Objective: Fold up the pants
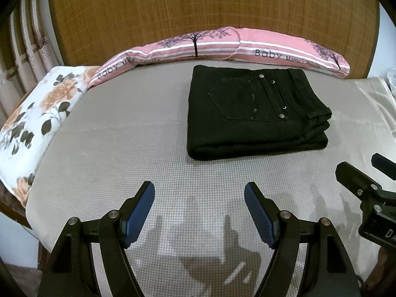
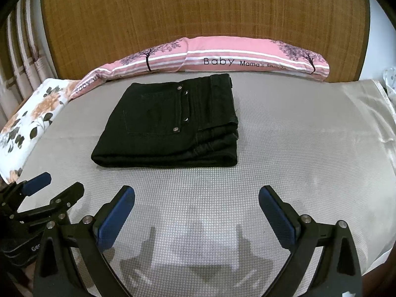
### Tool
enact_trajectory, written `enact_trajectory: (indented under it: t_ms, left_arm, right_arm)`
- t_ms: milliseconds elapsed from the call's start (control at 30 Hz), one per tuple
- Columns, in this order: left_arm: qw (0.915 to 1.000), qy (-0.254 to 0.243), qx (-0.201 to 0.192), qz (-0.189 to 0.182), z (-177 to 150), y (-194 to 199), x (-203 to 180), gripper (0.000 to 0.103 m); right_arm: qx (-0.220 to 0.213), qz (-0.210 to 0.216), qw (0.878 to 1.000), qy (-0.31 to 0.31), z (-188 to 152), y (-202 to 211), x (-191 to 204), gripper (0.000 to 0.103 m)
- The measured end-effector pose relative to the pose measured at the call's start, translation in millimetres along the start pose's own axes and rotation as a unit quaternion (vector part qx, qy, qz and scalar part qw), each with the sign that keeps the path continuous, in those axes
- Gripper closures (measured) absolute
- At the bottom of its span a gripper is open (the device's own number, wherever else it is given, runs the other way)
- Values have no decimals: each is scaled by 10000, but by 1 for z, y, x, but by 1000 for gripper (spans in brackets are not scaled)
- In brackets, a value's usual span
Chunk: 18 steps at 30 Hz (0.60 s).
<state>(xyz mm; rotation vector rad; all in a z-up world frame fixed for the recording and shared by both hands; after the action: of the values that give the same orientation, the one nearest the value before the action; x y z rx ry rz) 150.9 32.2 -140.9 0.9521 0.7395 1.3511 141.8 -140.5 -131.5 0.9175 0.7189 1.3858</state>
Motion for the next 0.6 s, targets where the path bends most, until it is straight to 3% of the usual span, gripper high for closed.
enact_trajectory:
  t_ms: [600]
  left_arm:
    - [9999, -6, -47, 100, 2, -1, 4, 28]
  right_arm:
    - [79, 2, 10000, -30, -1, -4, -4, 4]
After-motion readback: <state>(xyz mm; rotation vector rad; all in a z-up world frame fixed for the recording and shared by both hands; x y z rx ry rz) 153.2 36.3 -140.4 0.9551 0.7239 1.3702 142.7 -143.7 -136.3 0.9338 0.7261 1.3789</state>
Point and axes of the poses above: each gripper's, at about its wrist camera, not at the fingertips, and y roughly against the way its jaws point, x to its left, z to its top, the point moved 10 cm from there along -y, roughly the way its jaws point, and after that the axes turned 9 degrees about x, right-handed, at the moved point
